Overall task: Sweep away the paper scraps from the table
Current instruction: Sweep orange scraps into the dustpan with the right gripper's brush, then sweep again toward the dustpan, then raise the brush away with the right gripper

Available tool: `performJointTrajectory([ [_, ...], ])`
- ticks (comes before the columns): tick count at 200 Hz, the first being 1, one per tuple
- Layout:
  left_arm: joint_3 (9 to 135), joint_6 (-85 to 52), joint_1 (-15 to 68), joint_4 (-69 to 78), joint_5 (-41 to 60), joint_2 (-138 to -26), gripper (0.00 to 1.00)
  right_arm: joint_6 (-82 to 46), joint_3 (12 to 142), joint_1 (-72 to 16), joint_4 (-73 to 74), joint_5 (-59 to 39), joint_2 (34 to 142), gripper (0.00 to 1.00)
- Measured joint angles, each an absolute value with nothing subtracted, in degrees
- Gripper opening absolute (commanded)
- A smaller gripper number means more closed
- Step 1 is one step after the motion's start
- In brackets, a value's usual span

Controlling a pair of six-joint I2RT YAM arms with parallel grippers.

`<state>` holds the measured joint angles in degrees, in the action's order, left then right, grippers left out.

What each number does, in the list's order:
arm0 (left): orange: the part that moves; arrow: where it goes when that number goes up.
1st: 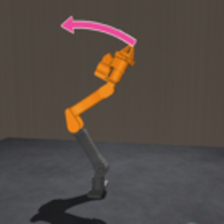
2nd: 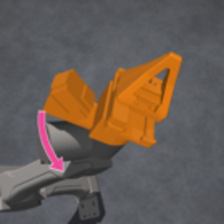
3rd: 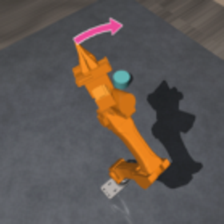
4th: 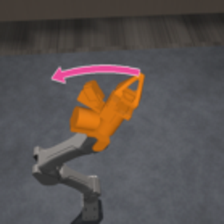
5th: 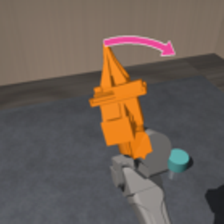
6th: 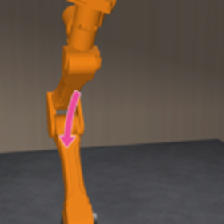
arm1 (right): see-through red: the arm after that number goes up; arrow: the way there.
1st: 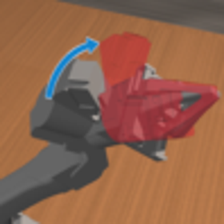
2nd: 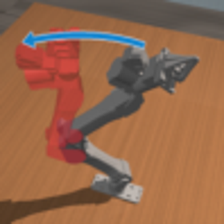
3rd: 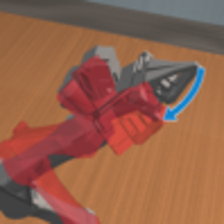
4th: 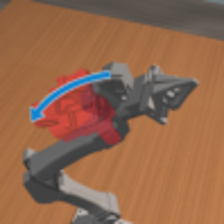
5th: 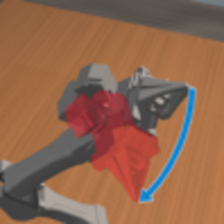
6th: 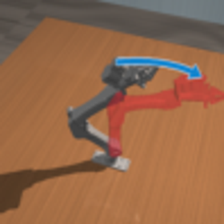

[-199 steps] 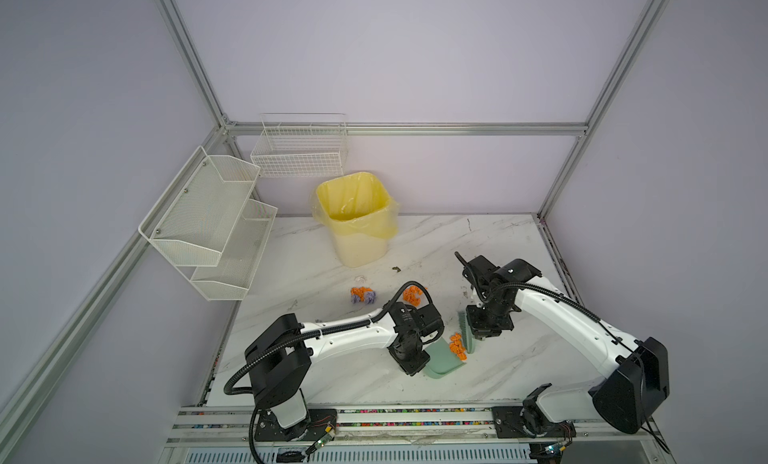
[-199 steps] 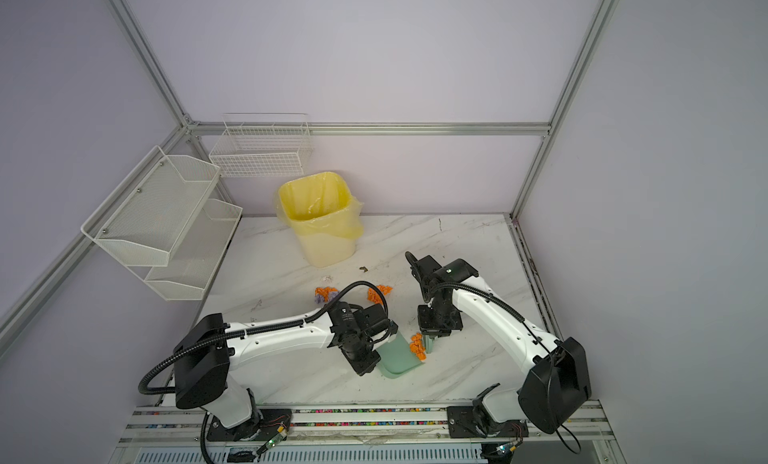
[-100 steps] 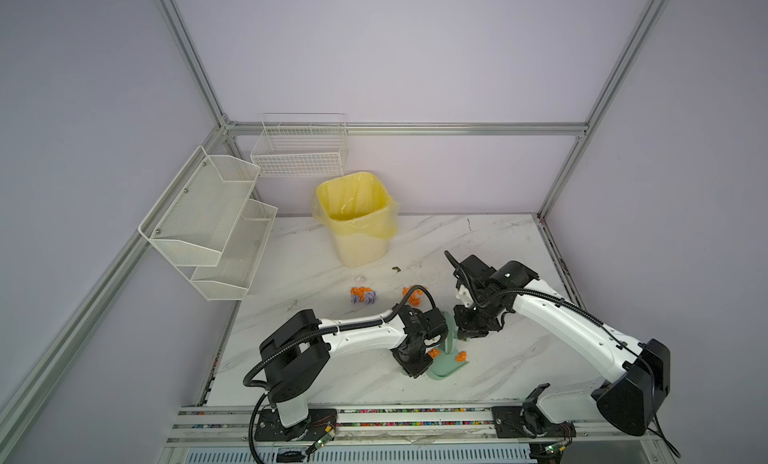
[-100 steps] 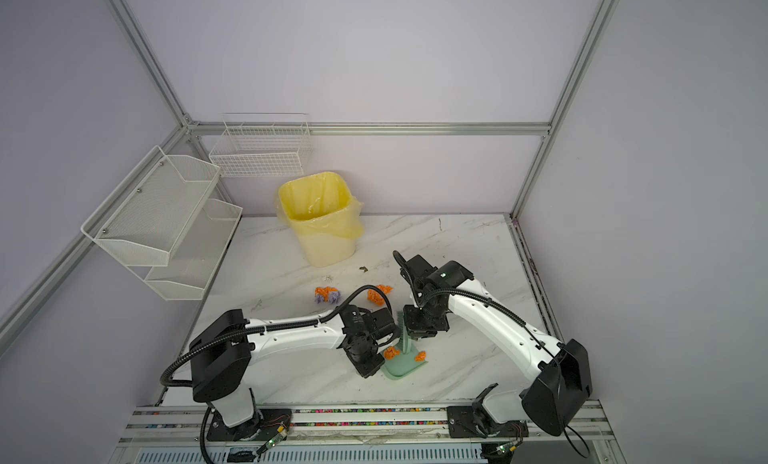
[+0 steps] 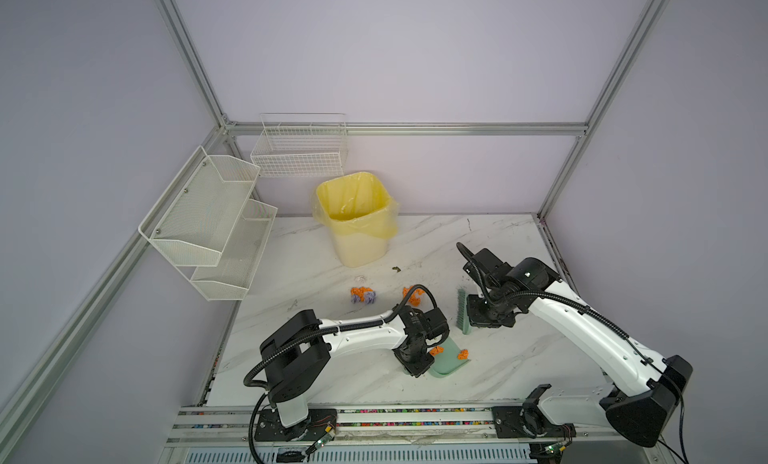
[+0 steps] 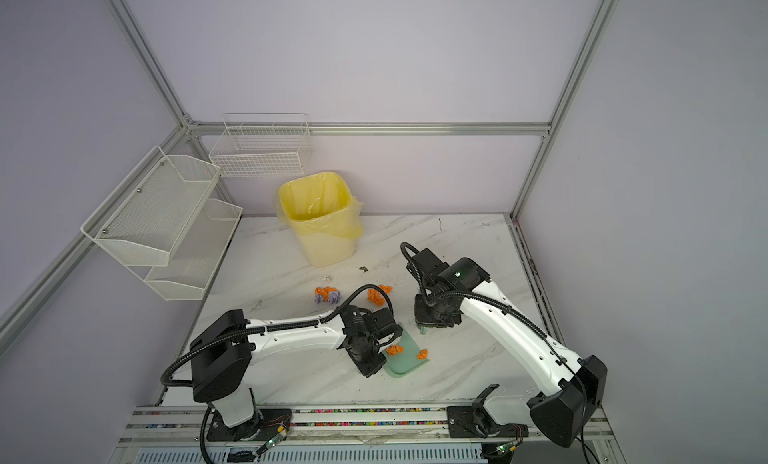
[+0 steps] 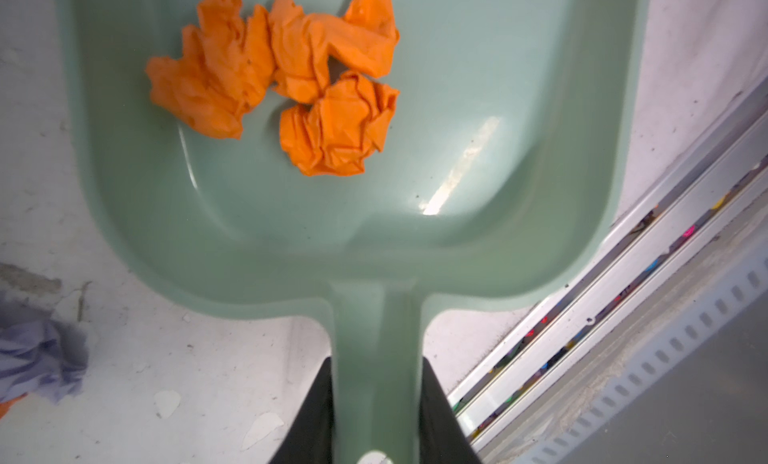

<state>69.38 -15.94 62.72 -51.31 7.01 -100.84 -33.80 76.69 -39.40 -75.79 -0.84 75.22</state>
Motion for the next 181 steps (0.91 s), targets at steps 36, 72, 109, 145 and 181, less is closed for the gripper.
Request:
performJointTrajectory([
  [36, 70.3, -16.2, 62.7, -51.4, 5.7, -101.1, 0.06, -33.1, 75.1, -39.4, -76.2, 0.7, 75.8, 0.0],
  [72, 71.2, -17.1, 62.7, -51.4, 4.4, -102.2, 0.06, -32.0, 73.5, -39.4, -76.2, 2.4, 76.7, 0.0],
  [109, 71.3, -17.5, 62.2, -51.5, 3.8, -102.4, 0.06, -31.0, 72.8, -39.4, -76.3, 2.5, 78.1, 0.0],
  [145, 72.6, -17.5, 61.3, -51.8, 3.6, -103.6, 0.06, -30.0, 73.1, -39.4, -76.3, 0.5, 78.1, 0.0],
  [181, 73.7, -17.5, 60.7, -51.9, 3.4, -103.9, 0.06, -29.3, 73.3, -39.6, -75.9, -3.2, 77.9, 0.0],
])
